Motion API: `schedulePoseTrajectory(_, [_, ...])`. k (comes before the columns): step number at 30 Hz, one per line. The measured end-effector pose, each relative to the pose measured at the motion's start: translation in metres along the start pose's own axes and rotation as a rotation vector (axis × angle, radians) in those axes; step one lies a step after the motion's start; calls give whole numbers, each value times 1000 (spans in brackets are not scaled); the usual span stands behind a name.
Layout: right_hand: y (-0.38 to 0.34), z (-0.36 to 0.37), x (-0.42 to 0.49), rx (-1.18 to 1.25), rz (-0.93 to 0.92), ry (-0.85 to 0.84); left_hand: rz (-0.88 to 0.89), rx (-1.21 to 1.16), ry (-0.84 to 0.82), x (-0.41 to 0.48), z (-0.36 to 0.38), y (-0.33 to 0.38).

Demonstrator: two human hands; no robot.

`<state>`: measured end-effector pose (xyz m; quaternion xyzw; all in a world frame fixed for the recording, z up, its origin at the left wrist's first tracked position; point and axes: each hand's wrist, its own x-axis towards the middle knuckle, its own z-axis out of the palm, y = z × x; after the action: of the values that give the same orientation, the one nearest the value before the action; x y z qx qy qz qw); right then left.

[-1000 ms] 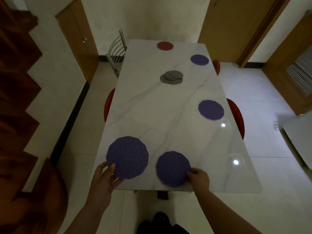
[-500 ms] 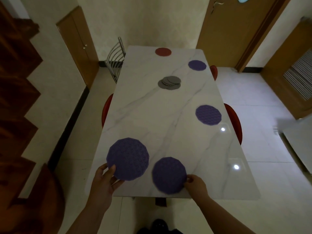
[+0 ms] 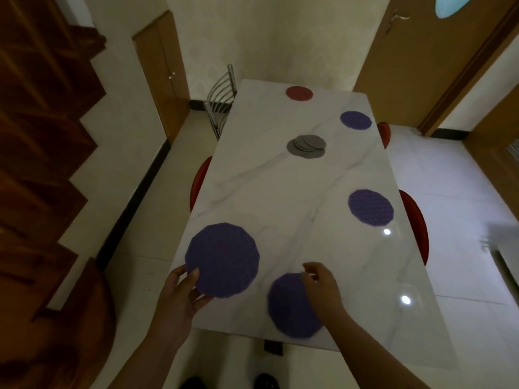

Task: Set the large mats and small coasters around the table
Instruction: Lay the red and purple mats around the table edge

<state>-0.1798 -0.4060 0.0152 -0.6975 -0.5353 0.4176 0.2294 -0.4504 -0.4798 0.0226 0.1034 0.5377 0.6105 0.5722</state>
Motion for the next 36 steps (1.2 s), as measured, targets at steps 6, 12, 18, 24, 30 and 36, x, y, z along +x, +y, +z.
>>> schedulePoseTrajectory(6, [-108,76,-4,218,-171,-111,-7,10,-70,24,-20,40])
schedulePoseTrajectory(12, [-163,168,-8,94,-191,-16,-71,98,-169,75,-92,100])
schedulePoseTrajectory(18, [-213,244,-16,182,-121,109,-153,182,-278,127,-145,157])
schedulePoseTrajectory(24, [-246,270,9,289,-87,261,-204,220,-345,179,-153,185])
schedulePoseTrajectory(30, [-275,291,72,484,65,296,-199,286,-393,250,-137,207])
schedulePoseTrajectory(36, [-294,273,154,367,148,294,-187,413,-530,335,-83,244])
